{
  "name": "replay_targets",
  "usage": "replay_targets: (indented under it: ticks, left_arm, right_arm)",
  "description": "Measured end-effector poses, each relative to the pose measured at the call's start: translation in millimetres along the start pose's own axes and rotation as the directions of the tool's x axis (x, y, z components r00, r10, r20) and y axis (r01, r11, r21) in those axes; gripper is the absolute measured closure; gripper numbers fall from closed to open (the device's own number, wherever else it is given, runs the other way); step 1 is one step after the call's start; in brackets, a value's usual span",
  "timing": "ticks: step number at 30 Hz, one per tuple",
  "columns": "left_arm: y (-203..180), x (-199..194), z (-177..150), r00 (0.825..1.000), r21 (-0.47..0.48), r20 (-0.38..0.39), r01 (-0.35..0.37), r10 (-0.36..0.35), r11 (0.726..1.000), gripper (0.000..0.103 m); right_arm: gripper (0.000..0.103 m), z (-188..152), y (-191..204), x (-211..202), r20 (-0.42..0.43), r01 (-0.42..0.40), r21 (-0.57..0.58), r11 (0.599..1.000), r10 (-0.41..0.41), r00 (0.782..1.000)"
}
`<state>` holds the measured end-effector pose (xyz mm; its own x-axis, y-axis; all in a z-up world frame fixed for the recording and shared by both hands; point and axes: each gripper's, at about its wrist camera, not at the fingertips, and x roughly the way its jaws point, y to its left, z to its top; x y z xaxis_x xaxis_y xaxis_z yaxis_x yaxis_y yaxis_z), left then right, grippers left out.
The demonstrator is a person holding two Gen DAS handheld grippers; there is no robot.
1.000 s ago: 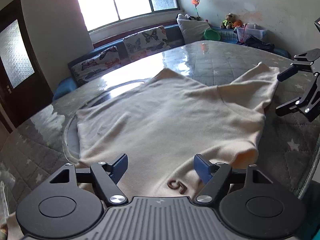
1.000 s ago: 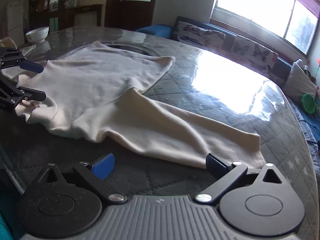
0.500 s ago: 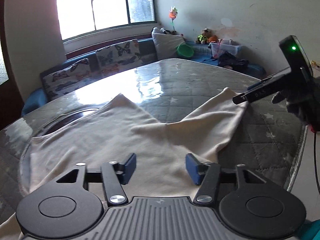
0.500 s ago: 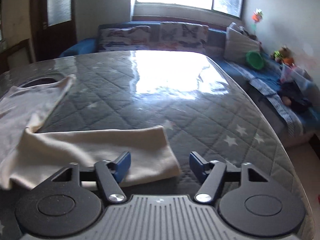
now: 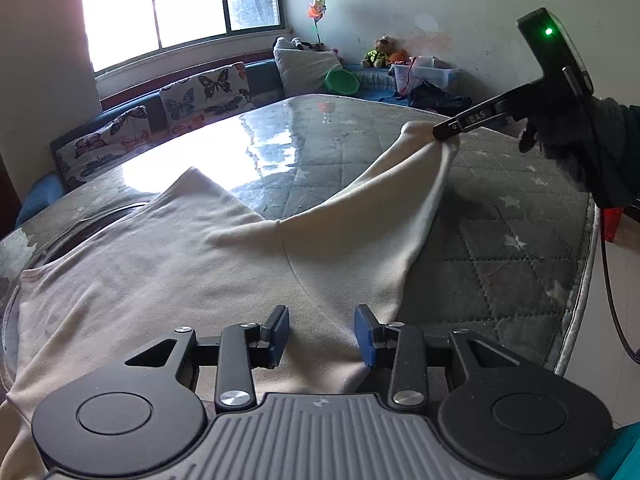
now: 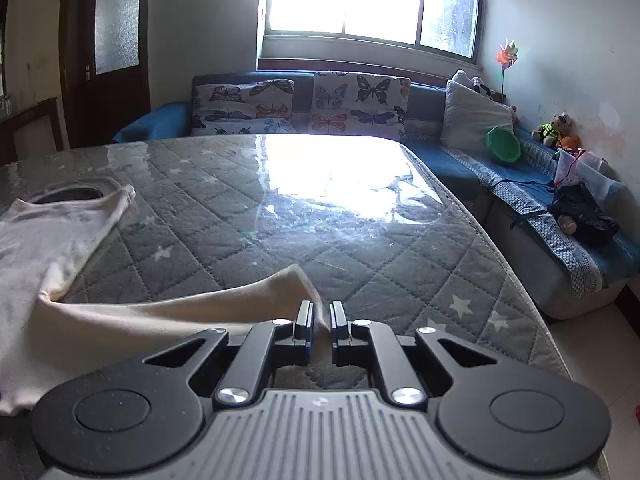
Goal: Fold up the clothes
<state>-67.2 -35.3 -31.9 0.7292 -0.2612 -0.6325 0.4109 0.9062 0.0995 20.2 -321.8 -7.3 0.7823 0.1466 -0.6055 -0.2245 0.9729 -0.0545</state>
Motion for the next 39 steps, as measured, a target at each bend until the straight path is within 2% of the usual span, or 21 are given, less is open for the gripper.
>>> replay_targets:
  ticks: [3,4,5,10,13,15,16,17,18,24,29,33,35,39]
  left_arm:
    - [0,0,2,1.000,0.000,-0.005,0.002,-0.002,1.000,0.062]
    - [1,-1,3,1.000,-0.003,-0.004,0.003,-0.003,1.000,0.061]
    - [2,-2,4,1.000,-0.006,-0.003,0.003,-0.003,1.000,0.058]
    - [8,-8,12,1.000,-0.029,0.024,0.003,-0.003,1.000,0.041]
    - [12,-10,14,0.999,-0.059,0.031,-0.005,0.006,0.998,0.032]
    - [13,-12,13,0.999,-0.061,0.029,-0.015,0.017,0.998,0.030]
    - [14,-13,12,0.999,-0.061,0.028,-0.021,0.023,0.998,0.029]
    - [15,-14,11,0.999,-0.060,0.028,-0.025,0.027,0.998,0.028]
    - [15,-15,10,0.999,-0.058,0.027,-0.028,0.030,0.998,0.027]
    - [15,-13,5,1.000,-0.044,0.026,-0.006,0.007,0.999,0.026]
    - [7,-6,2,0.999,-0.035,0.026,0.031,-0.030,0.999,0.026]
    - [5,-7,0,0.998,-0.045,0.046,0.052,-0.050,0.998,0.026]
    - [12,-14,-1,0.997,-0.070,0.064,0.052,-0.047,0.996,0.026]
    - [34,-36,-9,0.995,-0.140,0.096,0.008,0.005,0.990,0.024]
  right_arm:
    - [0.093,-9,-4,10,-0.037,-0.005,0.037,0.999,0.006,0.999]
    - [0.087,-12,-6,12,-0.047,-0.007,0.052,0.999,0.010,0.999]
    - [0.074,-12,-9,9,-0.039,-0.018,0.082,0.996,0.022,0.999]
    - [0.053,-15,-17,-1,-0.038,-0.065,0.143,0.988,0.071,0.997]
    - [0.053,-19,-15,5,-0.057,-0.069,0.144,0.987,0.078,0.995]
    - [0.055,-21,-11,7,-0.059,-0.063,0.134,0.989,0.071,0.996]
    - [0.067,-20,-8,7,-0.059,-0.061,0.130,0.990,0.069,0.996]
    - [0.086,-19,-7,7,-0.058,-0.072,0.137,0.988,0.080,0.995]
    - [0.090,-19,-6,7,-0.059,-0.078,0.141,0.987,0.087,0.994]
    - [0.094,-5,-6,-10,-0.006,-0.126,0.166,0.978,0.129,0.992]
    - [0.094,37,10,-47,0.088,-0.191,0.112,0.975,0.182,0.979]
    - [0.094,65,31,-68,0.131,-0.257,0.066,0.964,0.247,0.960]
    - [0.094,83,52,-80,0.149,-0.320,0.025,0.947,0.313,0.938]
    - [0.094,102,90,-91,0.162,-0.401,-0.045,0.915,0.402,0.901]
